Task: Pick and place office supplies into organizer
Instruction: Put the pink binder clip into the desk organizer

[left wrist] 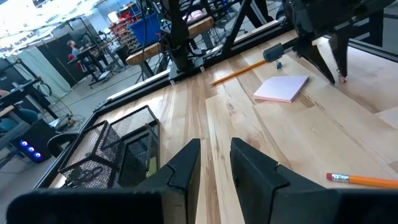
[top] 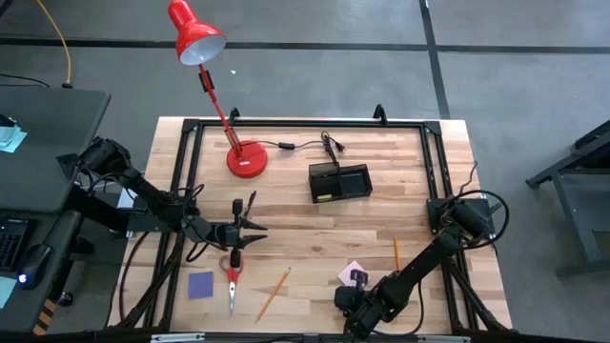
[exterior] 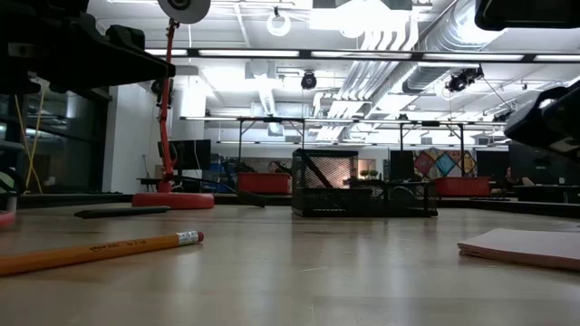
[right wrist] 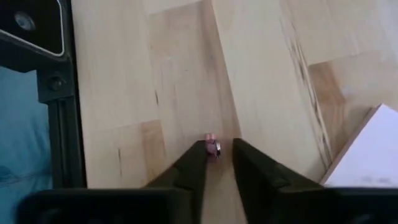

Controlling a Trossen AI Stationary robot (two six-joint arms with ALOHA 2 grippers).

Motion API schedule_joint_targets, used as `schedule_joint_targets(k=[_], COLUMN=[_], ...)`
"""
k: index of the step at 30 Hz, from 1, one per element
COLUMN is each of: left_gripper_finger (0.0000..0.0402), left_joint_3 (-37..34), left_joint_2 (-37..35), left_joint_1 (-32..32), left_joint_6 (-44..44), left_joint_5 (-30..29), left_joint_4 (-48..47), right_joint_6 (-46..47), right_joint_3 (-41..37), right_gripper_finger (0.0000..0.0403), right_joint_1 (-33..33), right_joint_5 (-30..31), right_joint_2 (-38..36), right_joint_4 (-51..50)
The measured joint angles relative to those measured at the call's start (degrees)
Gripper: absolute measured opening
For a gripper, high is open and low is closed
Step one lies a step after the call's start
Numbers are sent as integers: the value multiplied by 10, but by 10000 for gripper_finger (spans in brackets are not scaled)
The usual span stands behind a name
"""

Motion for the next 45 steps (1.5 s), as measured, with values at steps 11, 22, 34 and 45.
schedule_joint_targets(k=[11, 22, 34, 45], left_gripper_finger=[79, 79, 79, 78], left_joint_3=[0, 0, 0, 0], left_joint_2=[44, 54, 54, 54], left_joint_1=[0, 0, 0, 0], left_joint_6=[-1, 0, 0, 0], left_joint_5=[-2, -2, -2, -2], left_joint_4=[35, 51, 49, 42], right_joint_6=[-65, -272, -351, -368], right_joint_3=[-1, -1, -2, -29], right_gripper_finger=[5, 3, 1, 1], right_joint_1=[-20, -90, -185, -196], right_joint_5=[23, 133, 99, 91], right_joint_2=[-16, -67, -107, -160], right_joint_4=[4, -19, -108, -58])
